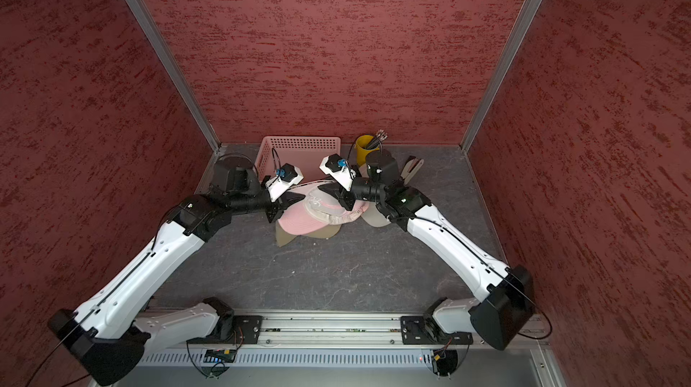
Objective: Turn the baseball cap inside out
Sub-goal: Turn over the baseball cap.
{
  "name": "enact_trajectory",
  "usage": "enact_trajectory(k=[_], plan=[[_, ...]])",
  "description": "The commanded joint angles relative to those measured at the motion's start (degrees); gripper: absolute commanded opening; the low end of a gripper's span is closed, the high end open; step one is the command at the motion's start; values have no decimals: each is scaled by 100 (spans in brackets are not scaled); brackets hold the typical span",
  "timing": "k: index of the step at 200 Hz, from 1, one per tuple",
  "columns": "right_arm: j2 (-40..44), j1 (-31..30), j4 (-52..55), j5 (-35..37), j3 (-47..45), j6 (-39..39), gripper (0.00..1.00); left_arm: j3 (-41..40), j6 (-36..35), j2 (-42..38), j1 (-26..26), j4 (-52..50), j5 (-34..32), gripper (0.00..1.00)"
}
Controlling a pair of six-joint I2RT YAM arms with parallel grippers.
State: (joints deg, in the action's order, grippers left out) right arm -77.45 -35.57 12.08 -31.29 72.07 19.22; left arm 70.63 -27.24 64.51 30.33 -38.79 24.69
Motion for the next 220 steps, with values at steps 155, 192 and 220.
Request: enact_trajectory(k=[155,192,220], plan=[[1786,617,-1409,2444,-1633,-1366,62,21,773,-114,913,544,-1044,0],[1526,682,-853,2621,-1096,-1310,62,-74,692,-300,854,498,-1274,0],[1686,675,-805,1921,-1242,-1425,44,-85,911,-373,727,677,-1690,0]])
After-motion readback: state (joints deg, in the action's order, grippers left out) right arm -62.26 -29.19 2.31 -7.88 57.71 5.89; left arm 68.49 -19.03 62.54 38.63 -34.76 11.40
